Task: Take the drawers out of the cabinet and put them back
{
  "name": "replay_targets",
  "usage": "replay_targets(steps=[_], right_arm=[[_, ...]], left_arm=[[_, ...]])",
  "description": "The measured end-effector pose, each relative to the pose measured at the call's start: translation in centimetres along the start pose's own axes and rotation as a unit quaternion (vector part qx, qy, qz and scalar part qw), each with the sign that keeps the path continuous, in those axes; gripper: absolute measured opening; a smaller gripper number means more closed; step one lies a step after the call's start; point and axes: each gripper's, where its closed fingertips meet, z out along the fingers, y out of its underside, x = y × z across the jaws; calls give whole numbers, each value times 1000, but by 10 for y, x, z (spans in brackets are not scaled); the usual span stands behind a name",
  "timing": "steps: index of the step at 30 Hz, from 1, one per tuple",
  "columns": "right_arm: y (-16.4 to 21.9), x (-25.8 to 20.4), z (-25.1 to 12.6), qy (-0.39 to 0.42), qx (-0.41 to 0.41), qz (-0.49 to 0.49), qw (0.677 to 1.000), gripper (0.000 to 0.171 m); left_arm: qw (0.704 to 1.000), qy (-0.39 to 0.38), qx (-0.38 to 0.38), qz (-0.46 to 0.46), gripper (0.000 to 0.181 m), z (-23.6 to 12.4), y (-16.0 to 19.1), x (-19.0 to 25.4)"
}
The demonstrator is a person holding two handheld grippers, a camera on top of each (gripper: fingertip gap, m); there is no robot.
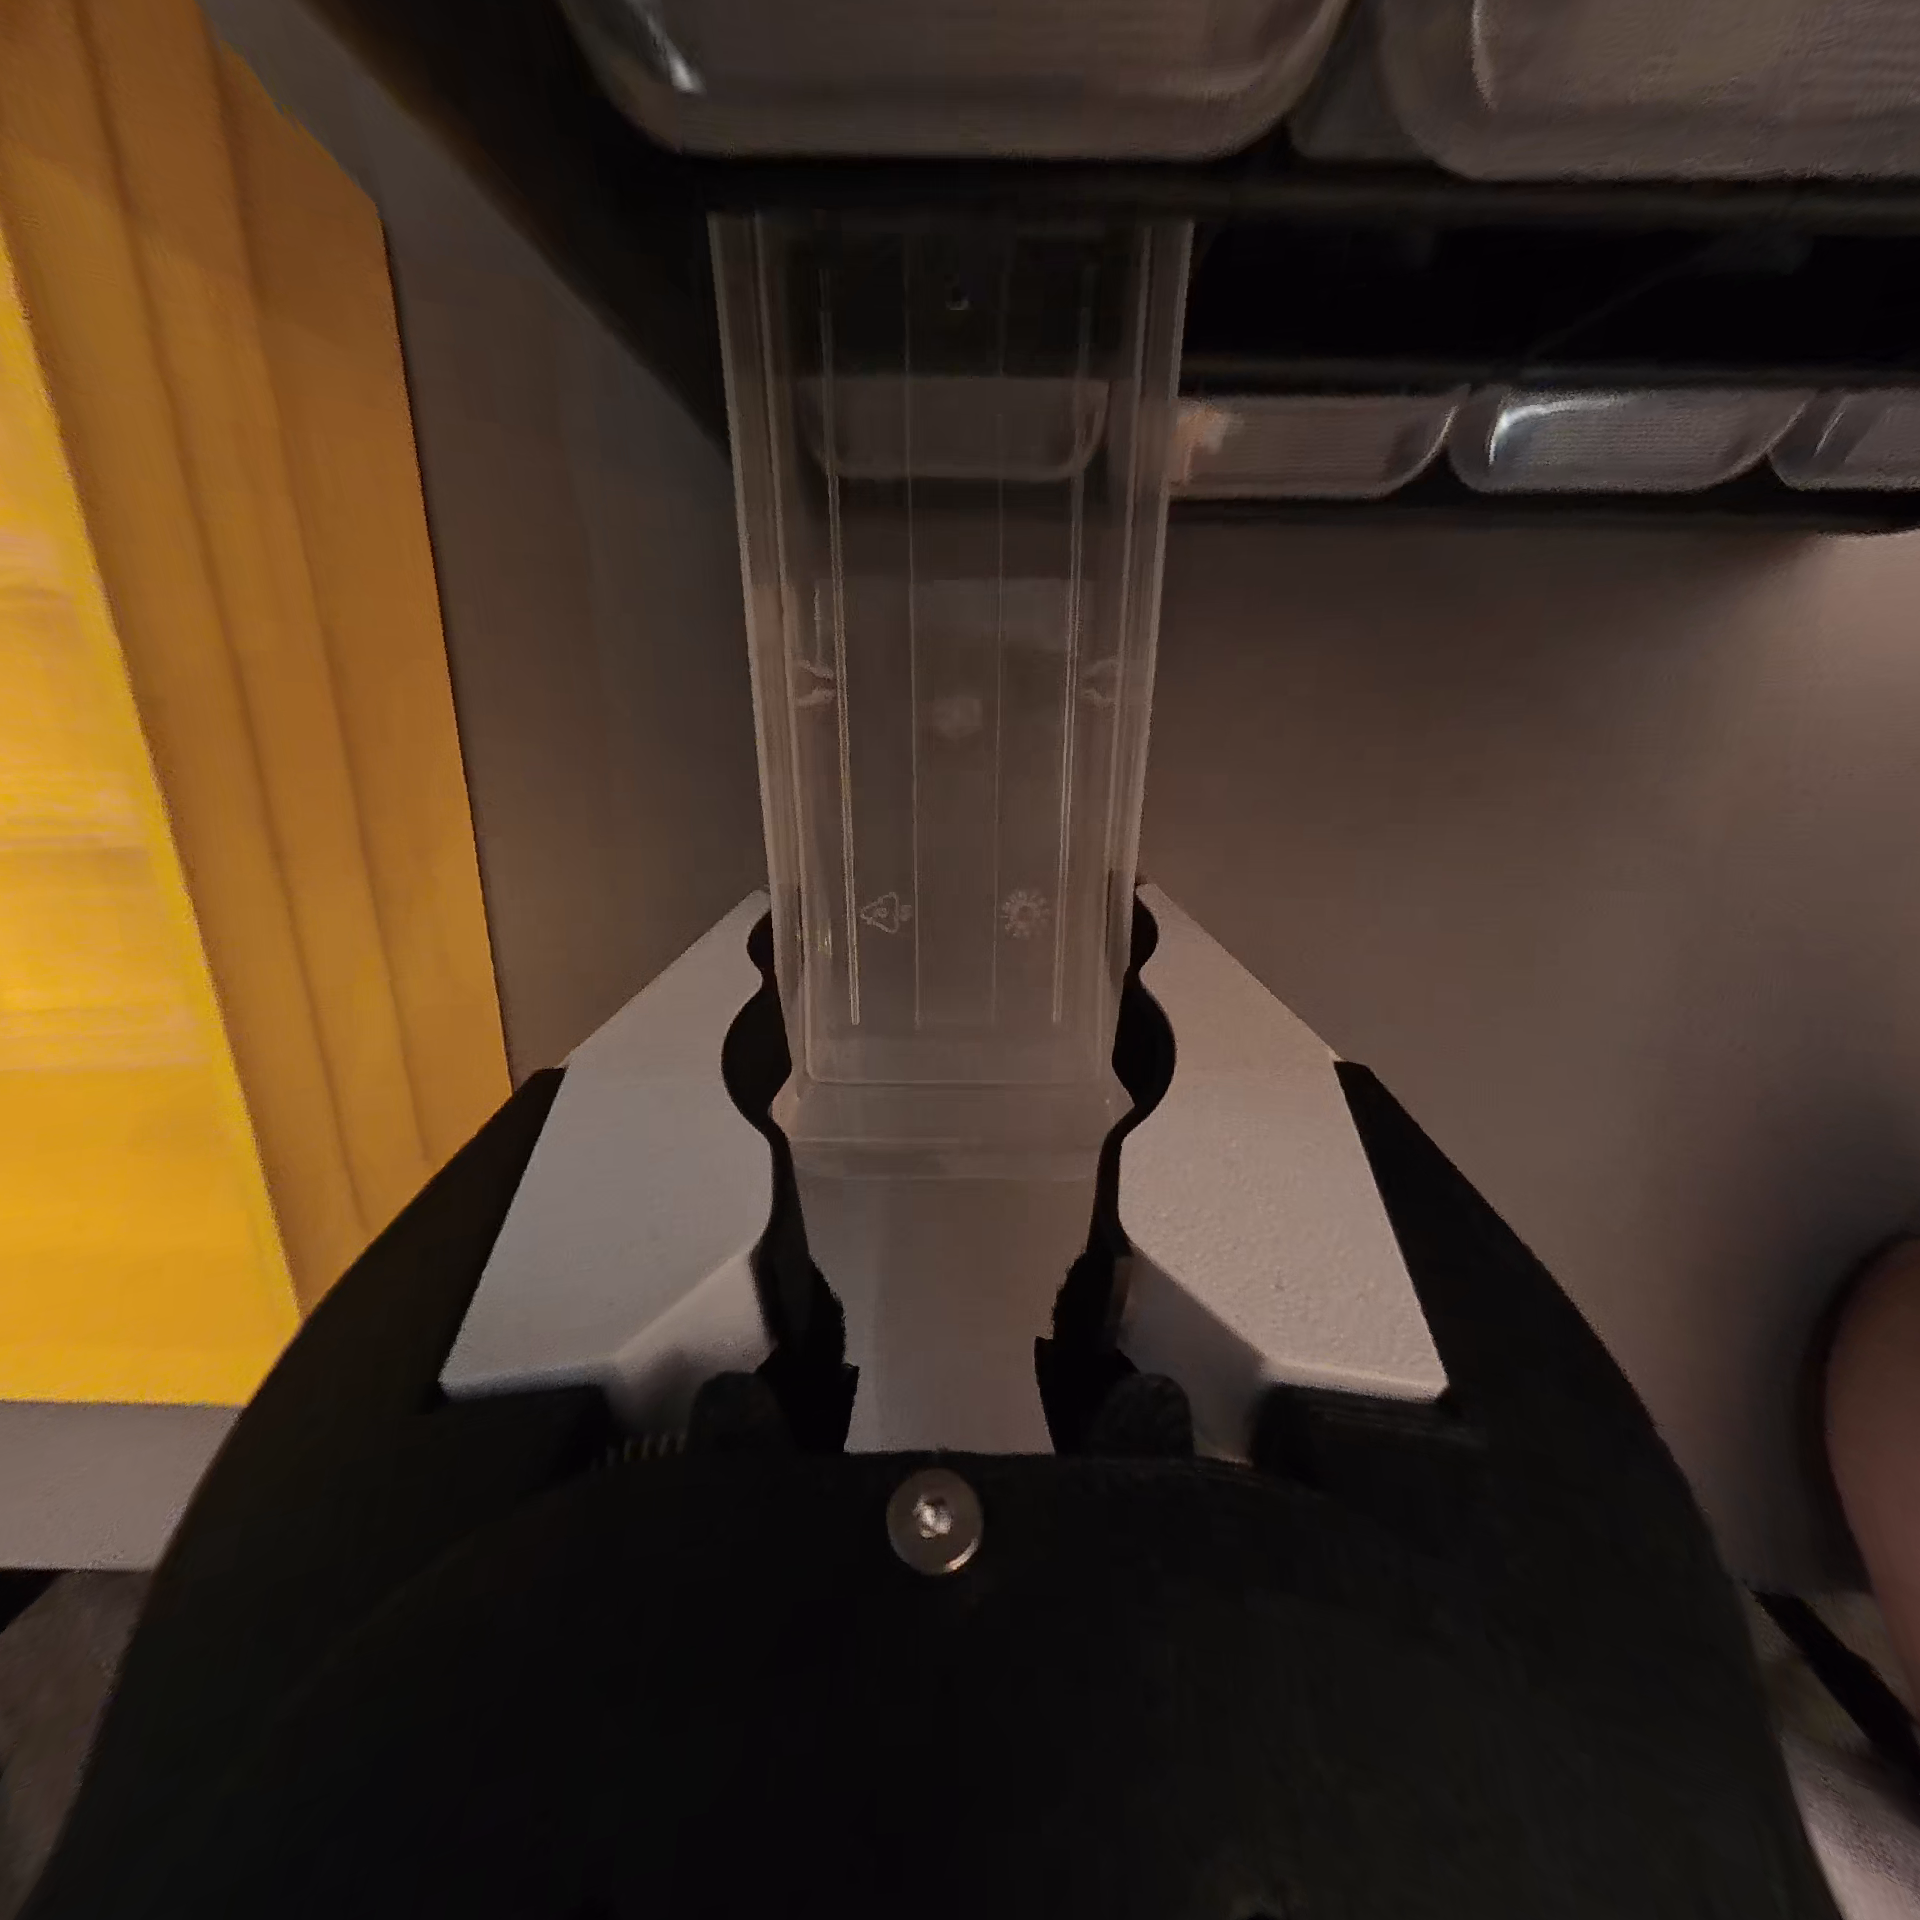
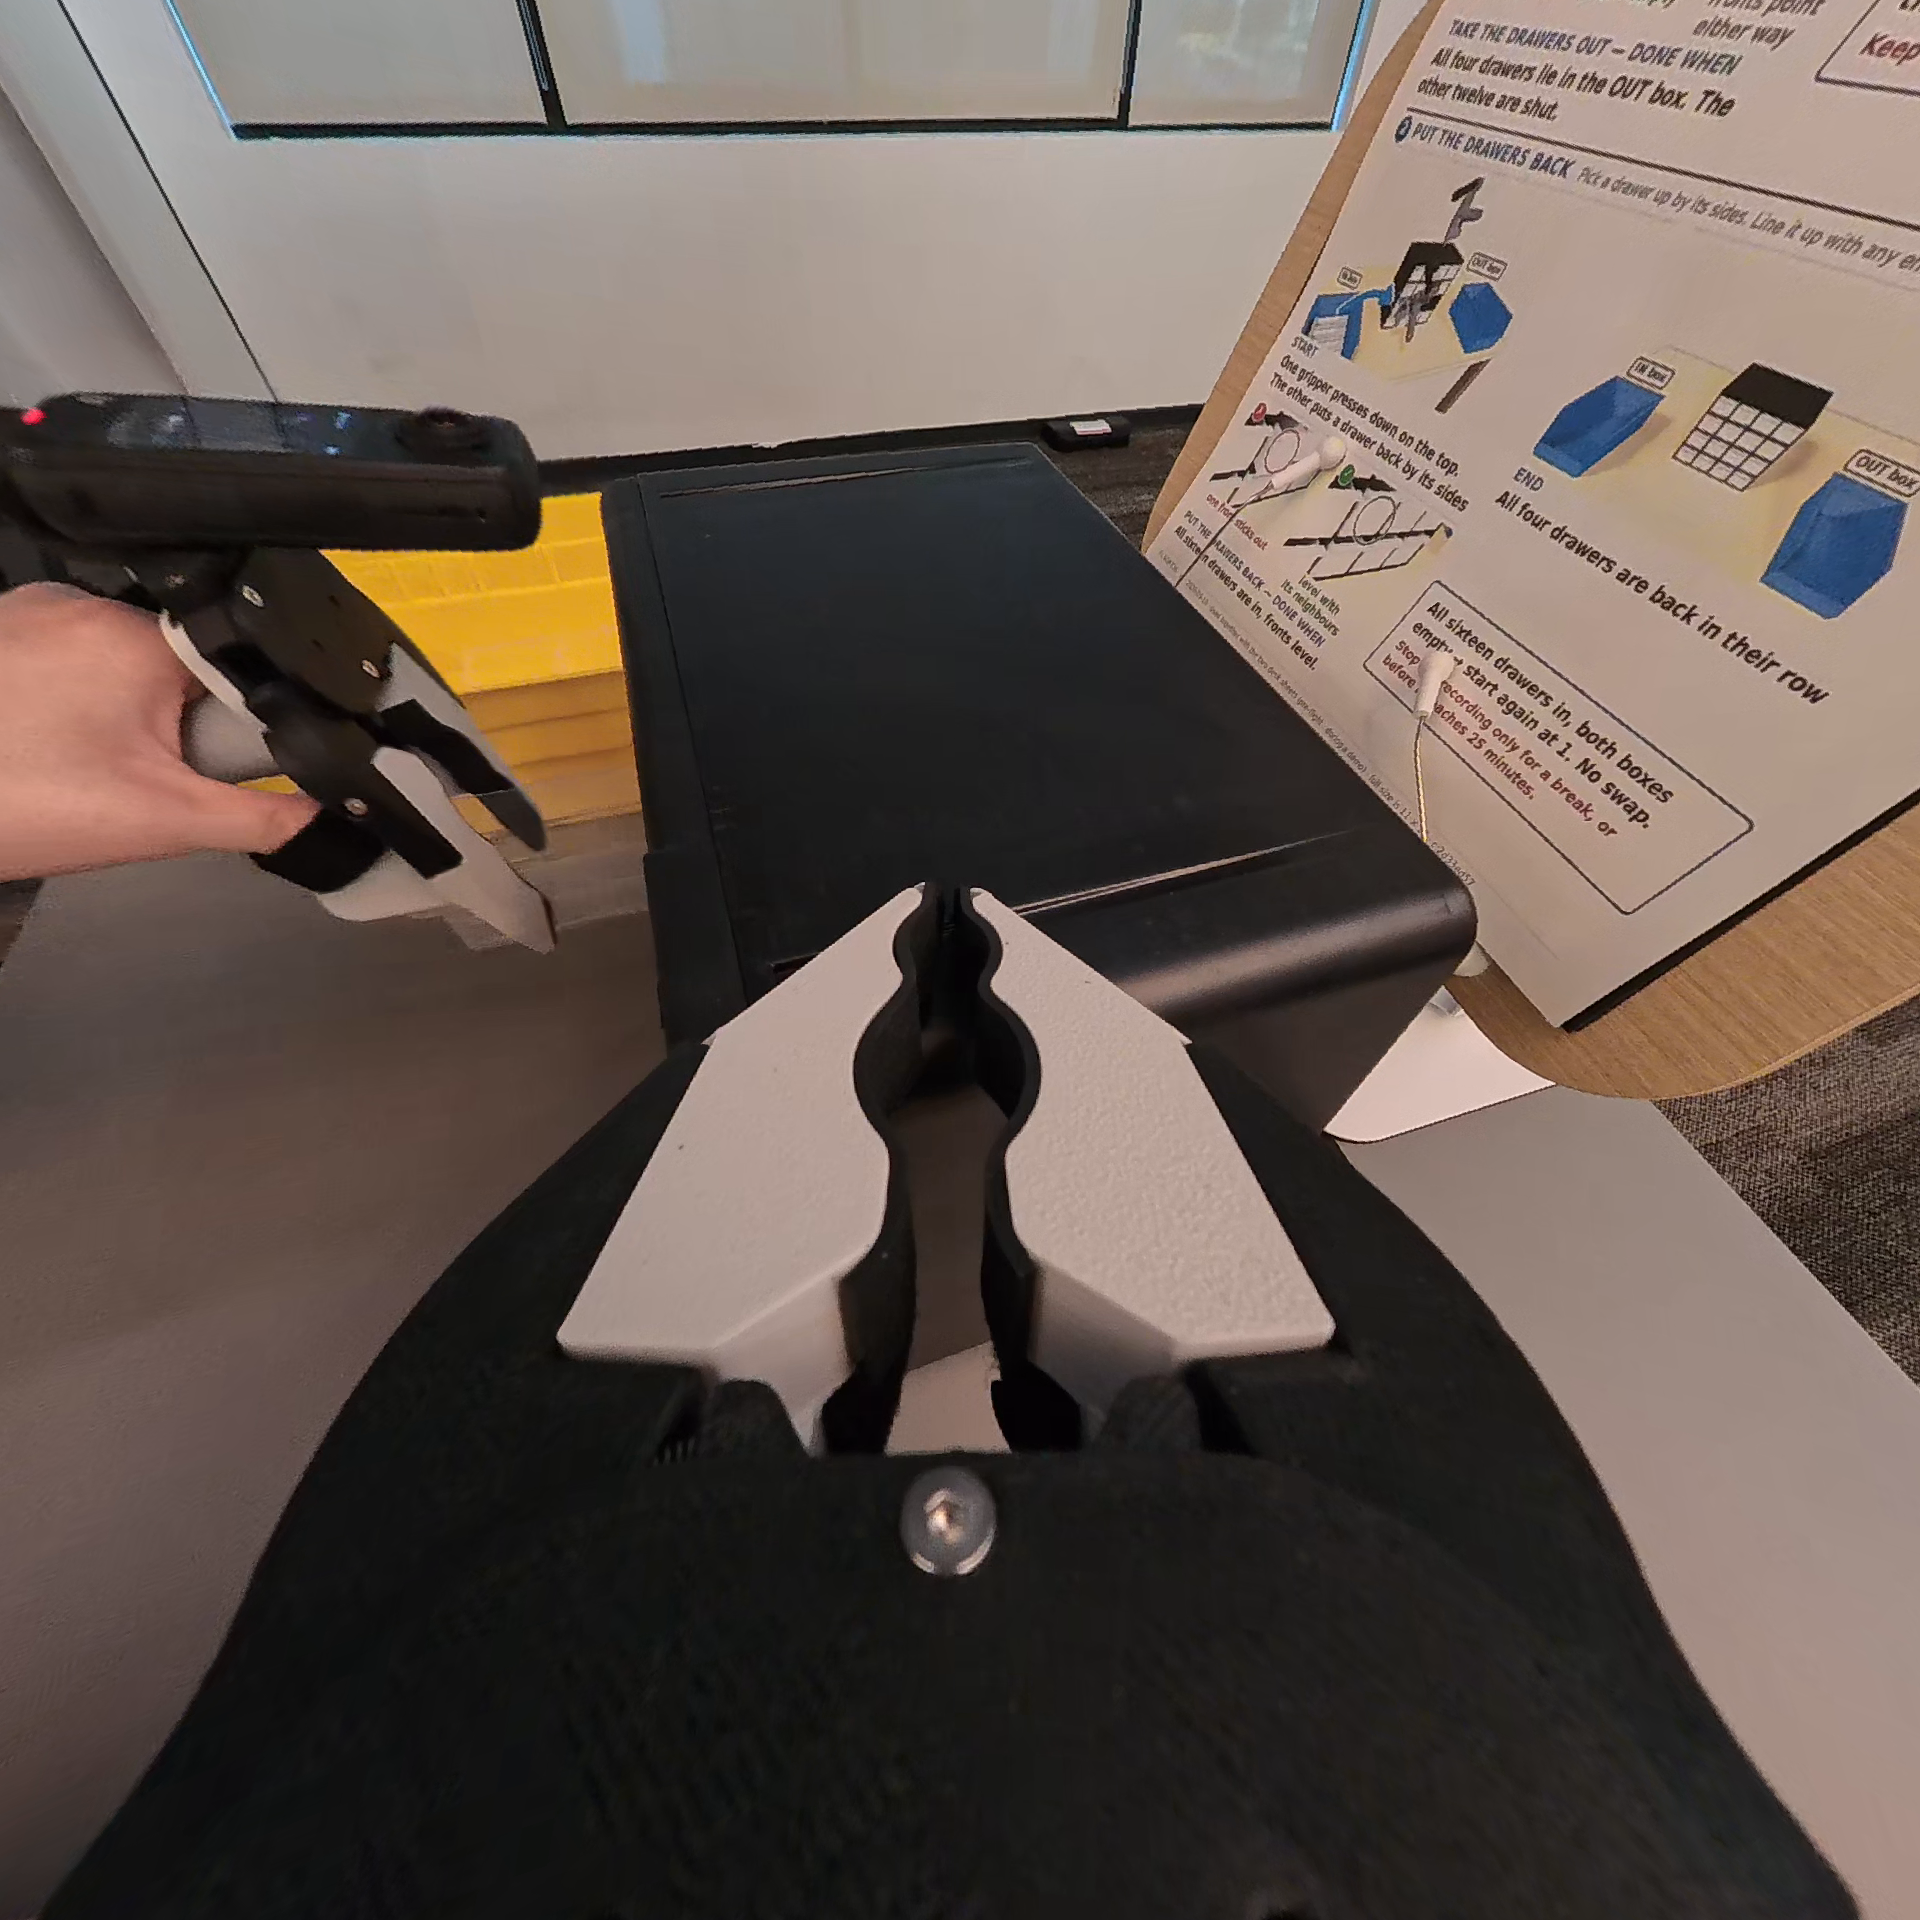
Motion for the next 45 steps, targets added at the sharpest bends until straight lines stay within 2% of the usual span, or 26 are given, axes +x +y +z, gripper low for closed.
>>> replay_targets(steps=[5,13,19,22,25,27,29,34,36,38,45], right_arm=[[0,0,0,0,-1,0,1000,1],[0,0,0,-2,1,2,1000,0],[0,0,0,-1,0,2,1000,0],[0,0,0,0,0,2,1000,0],[0,1,1,1,0,4,1000,0],[0,1,2,2,0,4,1000,0],[0,1,2,3,0,3,1000,0],[0,1,2,5,-1,3,1000,0],[0,1,2,5,-1,3,1000,1],[0,1,2,5,-1,3,1000,1],[0,1,2,2,0,5,1000,1]], left_arm=[[1000,-7,28,7,62,10,-15,-2],[993,-9,113,33,64,4,-37,-2],[982,47,179,24,110,-20,-34,9],[964,46,261,41,108,-39,-31,4],[913,1,405,42,114,-62,-25,-10],[883,-21,467,44,107,-63,-13,-13],[873,-24,486,45,98,-50,-1,-8],[872,24,489,-2,93,-25,2,4],[876,36,481,-15,82,-16,-2,4],[880,42,472,-32,82,-9,-6,1],[871,-33,489,13,77,-7,-17,-1]])
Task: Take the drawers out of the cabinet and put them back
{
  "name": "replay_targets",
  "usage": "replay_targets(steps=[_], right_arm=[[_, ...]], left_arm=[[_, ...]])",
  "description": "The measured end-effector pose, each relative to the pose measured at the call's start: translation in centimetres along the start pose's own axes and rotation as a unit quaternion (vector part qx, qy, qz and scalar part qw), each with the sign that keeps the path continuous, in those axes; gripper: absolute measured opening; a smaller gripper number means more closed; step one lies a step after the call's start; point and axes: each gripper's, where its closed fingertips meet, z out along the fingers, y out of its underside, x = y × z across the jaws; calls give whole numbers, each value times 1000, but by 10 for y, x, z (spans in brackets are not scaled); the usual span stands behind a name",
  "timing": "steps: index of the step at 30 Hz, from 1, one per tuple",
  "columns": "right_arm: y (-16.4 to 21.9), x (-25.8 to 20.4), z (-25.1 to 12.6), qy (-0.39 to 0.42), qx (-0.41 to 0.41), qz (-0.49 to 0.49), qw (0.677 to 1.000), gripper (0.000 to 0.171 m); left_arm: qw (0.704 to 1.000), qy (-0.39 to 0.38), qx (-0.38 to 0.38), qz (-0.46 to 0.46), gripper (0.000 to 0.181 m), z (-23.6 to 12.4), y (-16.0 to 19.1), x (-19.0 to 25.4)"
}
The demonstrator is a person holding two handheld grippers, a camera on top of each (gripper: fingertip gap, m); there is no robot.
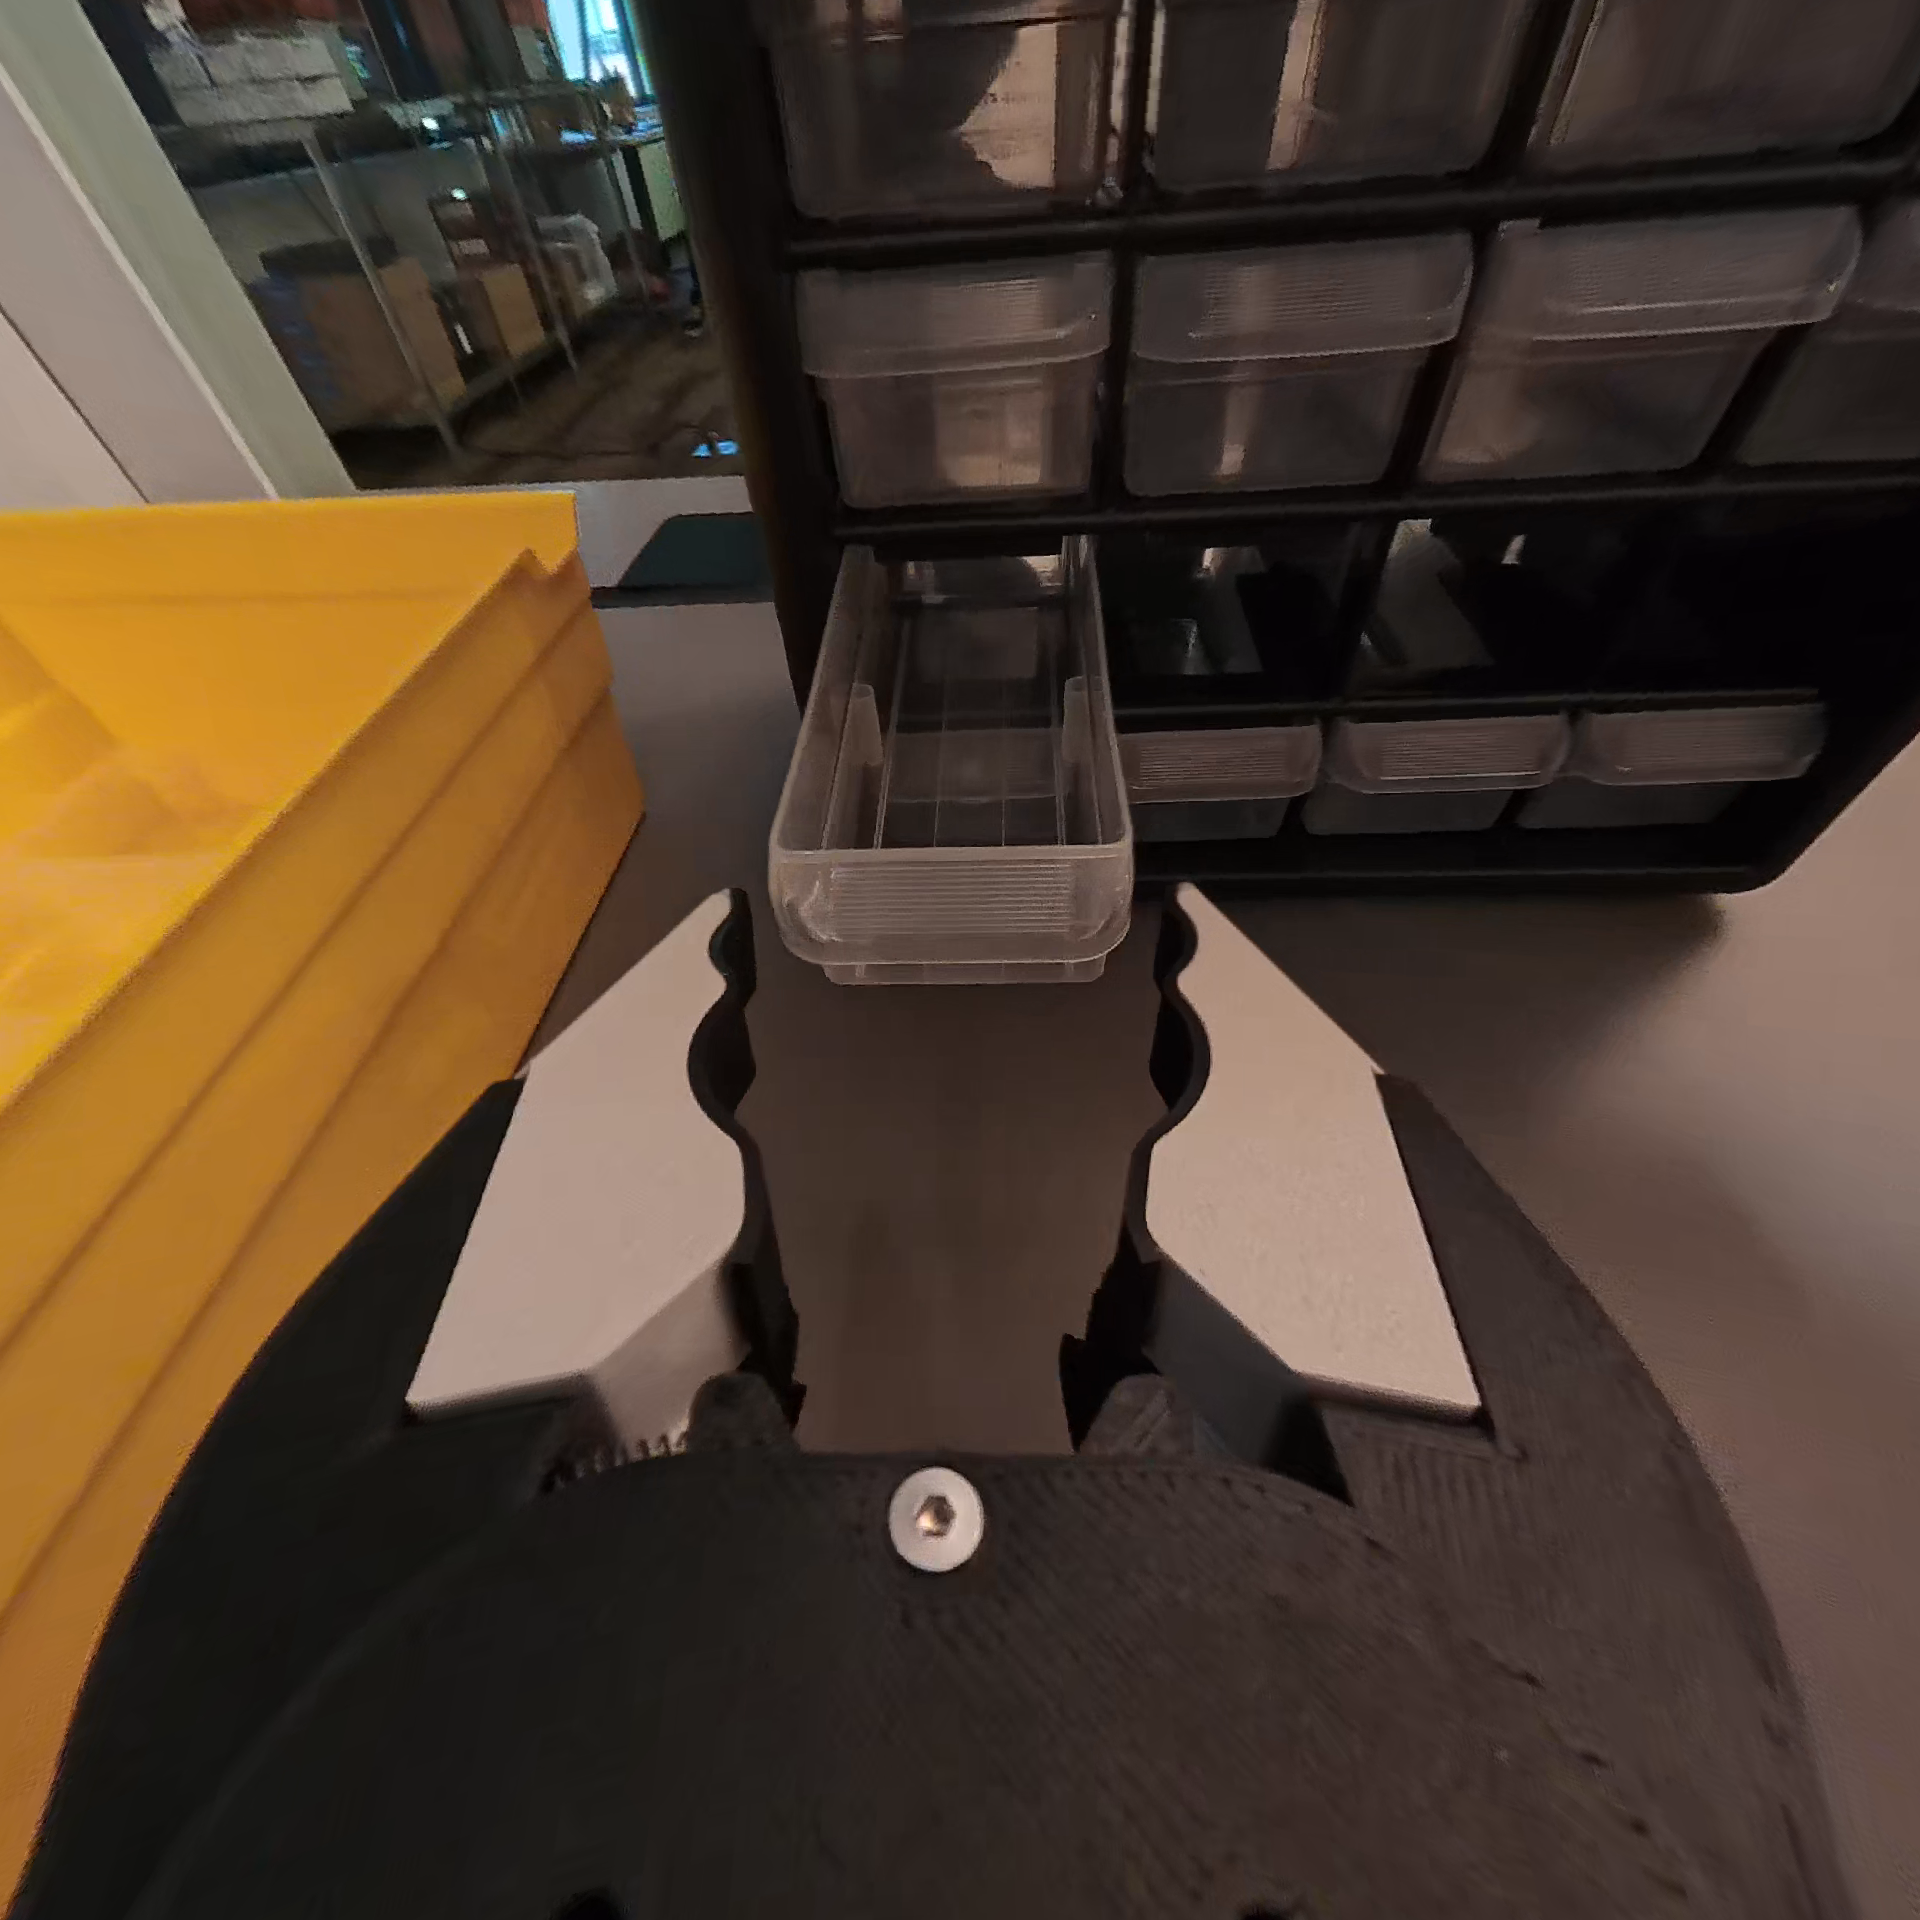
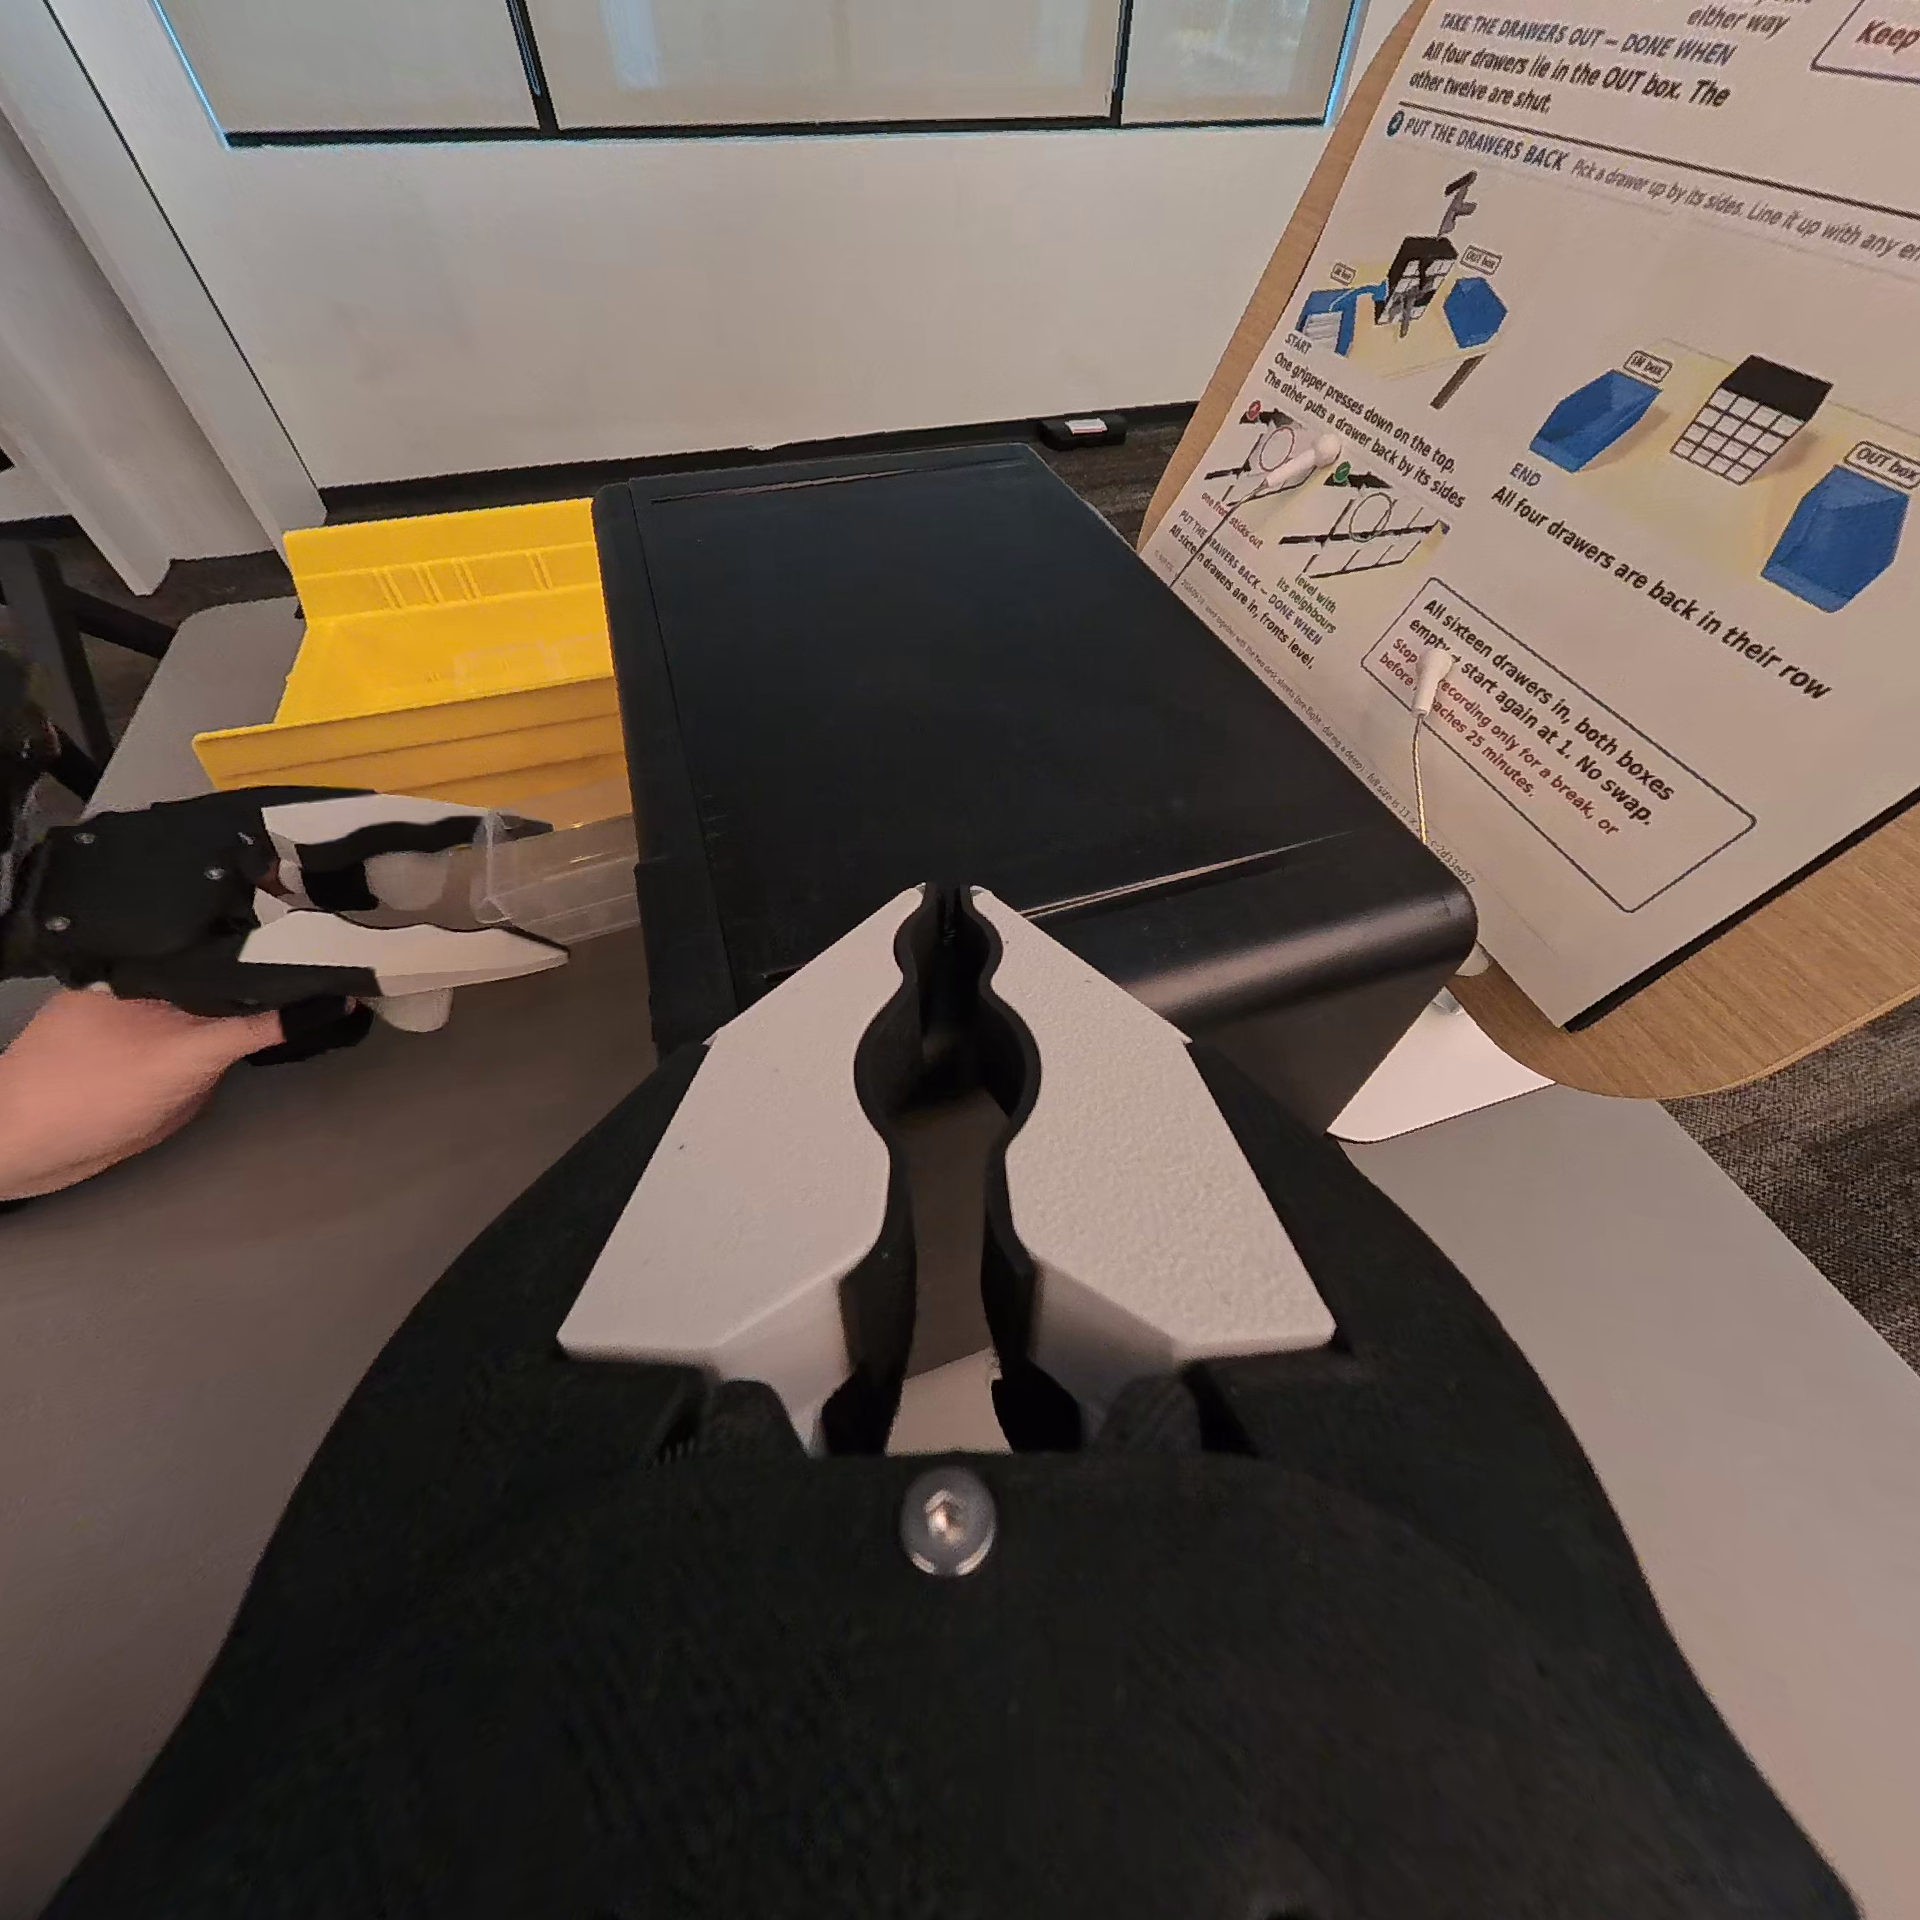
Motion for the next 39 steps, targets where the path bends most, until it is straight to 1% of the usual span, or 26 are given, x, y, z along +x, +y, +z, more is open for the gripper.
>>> replay_targets(steps=[3,4,11,22,24,32,34,39], right_arm=[[0,0,0,1,-1,-1,1000,1],[0,0,0,1,-1,-1,1000,1],[0,0,0,0,0,0,1000,1],[0,0,1,0,-1,2,1000,1],[0,0,2,1,-2,0,1000,1],[-1,-1,4,3,-6,-3,1000,2],[-1,-2,4,4,-6,-4,1000,2],[-1,-2,4,5,-7,-5,1000,3]], left_arm=[[1000,-5,-4,-3,66,3,3,0],[1000,-4,-2,-8,65,3,2,-1],[1000,0,9,-2,64,13,-11,-3],[1000,11,10,-20,64,54,-19,1],[999,16,9,-32,61,51,-17,2],[999,18,13,-29,60,32,-11,1],[999,19,14,-24,60,34,-11,0],[998,31,2,-45,60,44,-10,2]])
